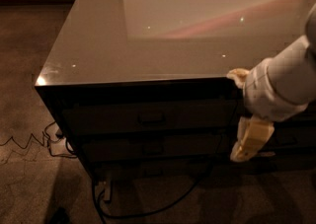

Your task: Open top drawer

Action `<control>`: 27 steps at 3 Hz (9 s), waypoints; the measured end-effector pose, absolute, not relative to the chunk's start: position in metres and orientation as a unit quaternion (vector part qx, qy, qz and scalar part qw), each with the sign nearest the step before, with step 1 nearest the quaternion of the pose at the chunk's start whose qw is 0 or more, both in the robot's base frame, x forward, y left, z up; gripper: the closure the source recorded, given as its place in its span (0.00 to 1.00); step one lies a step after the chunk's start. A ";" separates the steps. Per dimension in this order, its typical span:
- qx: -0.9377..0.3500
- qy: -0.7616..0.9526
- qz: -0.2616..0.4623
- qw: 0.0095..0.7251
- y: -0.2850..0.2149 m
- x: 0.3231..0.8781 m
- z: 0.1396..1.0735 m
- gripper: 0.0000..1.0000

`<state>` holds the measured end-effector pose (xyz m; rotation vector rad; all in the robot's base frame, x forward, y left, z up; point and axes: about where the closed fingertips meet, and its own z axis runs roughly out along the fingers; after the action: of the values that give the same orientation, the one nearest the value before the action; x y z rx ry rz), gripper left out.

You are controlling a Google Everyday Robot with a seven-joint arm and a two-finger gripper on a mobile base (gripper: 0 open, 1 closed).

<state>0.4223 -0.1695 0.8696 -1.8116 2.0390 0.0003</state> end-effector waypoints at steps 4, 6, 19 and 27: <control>-0.748 0.643 -0.040 0.159 -0.104 0.422 0.831 0.00; -0.776 0.616 -0.073 0.110 -0.066 0.450 0.795 0.00; -0.703 0.698 -0.046 0.127 -0.125 0.567 0.647 0.00; -0.745 0.661 -0.006 0.090 -0.105 0.530 0.630 0.39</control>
Offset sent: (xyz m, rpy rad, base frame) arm 0.0052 0.1015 -0.0552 -0.2325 0.1081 0.3596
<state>0.5303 -0.1054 0.6304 -2.2159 1.9643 -0.0193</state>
